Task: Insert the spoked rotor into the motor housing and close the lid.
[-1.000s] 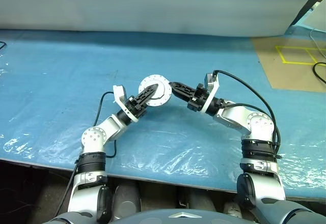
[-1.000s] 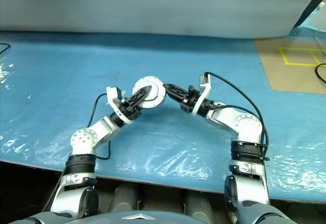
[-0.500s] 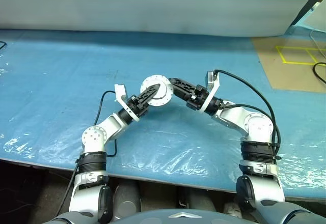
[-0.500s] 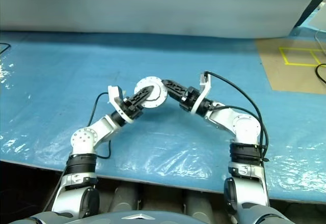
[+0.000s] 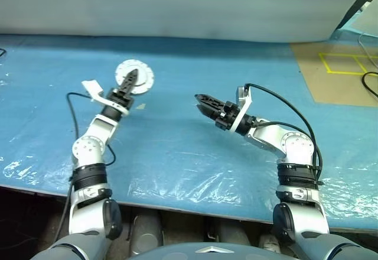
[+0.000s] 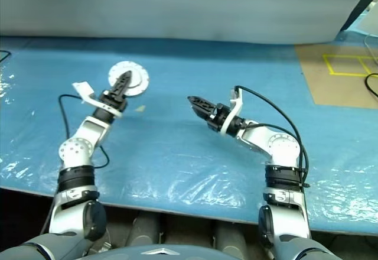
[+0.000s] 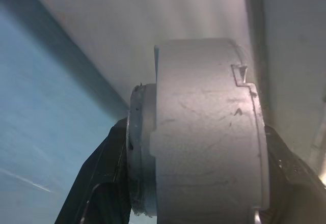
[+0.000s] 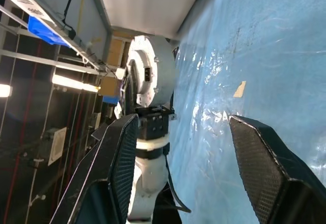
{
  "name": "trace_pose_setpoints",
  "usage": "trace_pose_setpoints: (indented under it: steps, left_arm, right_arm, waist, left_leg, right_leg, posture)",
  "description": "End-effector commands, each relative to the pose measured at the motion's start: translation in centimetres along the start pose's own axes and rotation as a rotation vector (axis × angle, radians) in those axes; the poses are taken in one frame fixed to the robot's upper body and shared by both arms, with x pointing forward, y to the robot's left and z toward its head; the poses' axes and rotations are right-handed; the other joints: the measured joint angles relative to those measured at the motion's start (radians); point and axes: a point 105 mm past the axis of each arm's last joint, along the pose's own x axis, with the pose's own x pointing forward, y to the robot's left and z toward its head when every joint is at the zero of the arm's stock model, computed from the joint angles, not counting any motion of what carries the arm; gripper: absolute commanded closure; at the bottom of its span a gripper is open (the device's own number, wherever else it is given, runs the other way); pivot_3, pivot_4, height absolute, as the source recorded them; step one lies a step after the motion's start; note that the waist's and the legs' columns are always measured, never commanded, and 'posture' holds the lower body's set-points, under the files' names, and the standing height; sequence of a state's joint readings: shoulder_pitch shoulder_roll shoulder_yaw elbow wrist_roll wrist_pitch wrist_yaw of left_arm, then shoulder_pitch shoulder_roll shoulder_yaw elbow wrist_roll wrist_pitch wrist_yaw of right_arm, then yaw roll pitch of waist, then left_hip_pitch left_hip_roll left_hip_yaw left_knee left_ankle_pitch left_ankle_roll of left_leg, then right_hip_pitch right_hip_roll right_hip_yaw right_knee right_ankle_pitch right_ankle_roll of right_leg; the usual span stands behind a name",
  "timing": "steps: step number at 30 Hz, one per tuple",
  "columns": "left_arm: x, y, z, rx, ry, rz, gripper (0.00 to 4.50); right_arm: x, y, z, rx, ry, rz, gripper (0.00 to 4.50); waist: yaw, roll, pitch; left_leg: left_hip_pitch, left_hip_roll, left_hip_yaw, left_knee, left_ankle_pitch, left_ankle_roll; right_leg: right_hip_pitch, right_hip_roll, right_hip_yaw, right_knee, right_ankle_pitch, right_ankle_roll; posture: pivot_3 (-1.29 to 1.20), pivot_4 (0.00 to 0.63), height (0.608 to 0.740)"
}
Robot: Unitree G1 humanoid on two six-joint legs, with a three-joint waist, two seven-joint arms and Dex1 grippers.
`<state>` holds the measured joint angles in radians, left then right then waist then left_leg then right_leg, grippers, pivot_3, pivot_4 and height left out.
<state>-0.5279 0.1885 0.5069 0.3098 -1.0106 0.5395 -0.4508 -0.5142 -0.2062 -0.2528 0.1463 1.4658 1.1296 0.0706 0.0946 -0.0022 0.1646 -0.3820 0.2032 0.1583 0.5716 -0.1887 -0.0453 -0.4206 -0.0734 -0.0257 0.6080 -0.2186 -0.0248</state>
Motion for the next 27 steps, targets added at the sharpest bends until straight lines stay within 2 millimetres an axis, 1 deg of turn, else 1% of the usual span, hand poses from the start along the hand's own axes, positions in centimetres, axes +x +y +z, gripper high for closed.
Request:
trace_pose_setpoints:
  steps: [1, 3, 5, 9, 12, 14, 16, 18, 19, 22, 23, 25, 27]
  left_arm:
    - [-0.4, 1.5, 2.3, 0.117, -0.053, 0.069, 2.0]
    - [-1.0, 3.3, 2.7, 0.171, -0.028, 0.155, 2.0]
    - [-1.6, 4.5, 2.7, 0.204, -0.001, 0.199, 2.0]
    - [-2.0, 5.6, 2.1, 0.221, 0.031, 0.25, 2.0]
    - [-2.8, 7.2, 1.7, 0.254, 0.049, 0.32, 2.0]
    - [-3.4, 8.3, 1.6, 0.276, 0.059, 0.37, 1.29]
    - [-3.9, 9.0, 2.0, 0.29, 0.056, 0.405, 0.76]
    - [-4.2, 9.2, 3.1, 0.334, 0.033, 0.423, 0.11]
    - [-4.5, 9.4, 3.9, 0.353, 0.015, 0.45, 0.05]
    - [-5.9, 10.1, 7.0, 0.433, -0.069, 0.537, 0.05]
    - [-6.7, 10.1, 8.2, 0.454, -0.104, 0.555, 0.05]
    - [-8.1, 10.2, 9.8, 0.484, -0.148, 0.579, 0.05]
    - [-9.9, 10.5, 11.1, 0.53, -0.162, 0.623, 0.05]
  right_arm:
    - [0.5, 0.9, 0.4, -0.032, 0.0, 0.034, 1.54]
    - [0.5, 0.9, 0.3, -0.038, 0.006, 0.033, 1.54]
    - [0.6, 0.8, 0.2, -0.041, 0.009, 0.033, 1.54]
    - [0.8, 0.9, 0.2, -0.049, 0.012, 0.037, 1.54]
    - [0.8, 0.8, 0.2, -0.053, 0.012, 0.036, 1.54]
    - [0.9, 0.8, 0.2, -0.056, 0.012, 0.034, 1.51]
    - [0.8, 0.8, 0.2, -0.061, 0.011, 0.035, 1.51]
    - [0.8, 0.8, 0.1, -0.062, 0.01, 0.036, 1.51]
    - [0.8, 0.8, 0.1, -0.063, 0.01, 0.038, 1.51]
    - [1.0, 0.9, 0.1, -0.064, 0.01, 0.044, 1.51]
    - [1.0, 0.9, 0.1, -0.064, 0.01, 0.048, 1.51]
    - [1.1, 0.9, 0.0, -0.063, 0.01, 0.054, 1.51]
    - [1.2, 0.9, 0.0, -0.062, 0.012, 0.056, 1.51]
  waist:
    - [0.002, 0.0, 0.0]
    - [0.006, -0.002, 0.001]
    - [0.006, -0.003, 0.001]
    - [0.006, -0.004, 0.002]
    - [0.003, -0.004, 0.002]
    - [0.003, -0.004, 0.002]
    - [0.0, -0.004, 0.002]
    - [-0.001, -0.004, 0.002]
    - [-0.003, -0.004, 0.002]
    - [-0.007, -0.004, 0.002]
    - [-0.008, -0.004, 0.002]
    - [-0.009, -0.004, 0.002]
    - [-0.008, -0.004, 0.002]
  left_leg:
    - [-0.001, 0.0, -0.001, 0.0, 0.0, 0.0]
    - [-0.003, 0.0, -0.003, 0.001, 0.0, 0.0]
    - [-0.004, 0.0, -0.005, 0.002, 0.0, 0.0]
    - [-0.004, 0.0, -0.005, 0.002, 0.0, 0.0]
    - [-0.004, 0.0, -0.006, 0.003, 0.0, 0.0]
    - [-0.003, 0.0, -0.006, 0.003, 0.0, 0.0]
    - [-0.002, 0.0, -0.005, 0.003, 0.0, 0.0]
    - [0.0, 0.0, -0.005, 0.003, 0.0, 0.0]
    - [0.001, 0.0, -0.005, 0.003, 0.0, 0.0]
    - [0.002, 0.001, -0.005, 0.003, 0.0, 0.0]
    - [0.002, 0.001, -0.005, 0.003, 0.0, 0.0]
    - [0.001, 0.001, -0.005, 0.003, 0.0, 0.0]
    - [0.001, 0.0, -0.005, 0.003, 0.0, 0.0]
  right_leg:
    - [0.0, 0.0, 0.0, 0.0, 0.0, 0.0]
    - [0.0, 0.0, -0.002, -0.001, 0.0, 0.001]
    - [0.0, 0.0, -0.004, 0.0, 0.0, 0.001]
    - [0.0, -0.001, -0.004, 0.0, 0.0, 0.001]
    - [0.0, -0.001, -0.005, 0.001, 0.0, 0.0]
    - [0.001, -0.001, -0.004, 0.001, 0.0, 0.0]
    - [0.001, -0.001, -0.004, 0.001, 0.001, 0.0]
    - [0.002, -0.001, -0.003, 0.002, 0.001, 0.0]
    - [0.003, -0.001, -0.003, 0.002, 0.001, 0.0]
    - [0.003, 0.0, -0.003, 0.002, 0.001, -0.001]
    - [0.003, 0.0, -0.003, 0.002, 0.001, -0.001]
    - [0.003, 0.0, -0.003, 0.001, 0.001, -0.001]
    - [0.003, 0.0, -0.003, 0.001, 0.001, -0.001]
  posture:
    - [0.0, 0.15, 0.74]
    - [0.0, 0.15, 0.74]
    - [0.0, 0.15, 0.74]
    - [0.0, 0.15, 0.74]
    - [0.0, 0.15, 0.74]
    - [0.0, 0.15, 0.74]
    - [0.0, 0.15, 0.74]
    - [0.0, 0.15, 0.74]
    - [0.0, 0.15, 0.74]
    - [0.0, 0.15, 0.74]
    - [0.0, 0.15, 0.74]
    - [0.0, 0.15, 0.74]
    - [0.0, 0.15, 0.74]
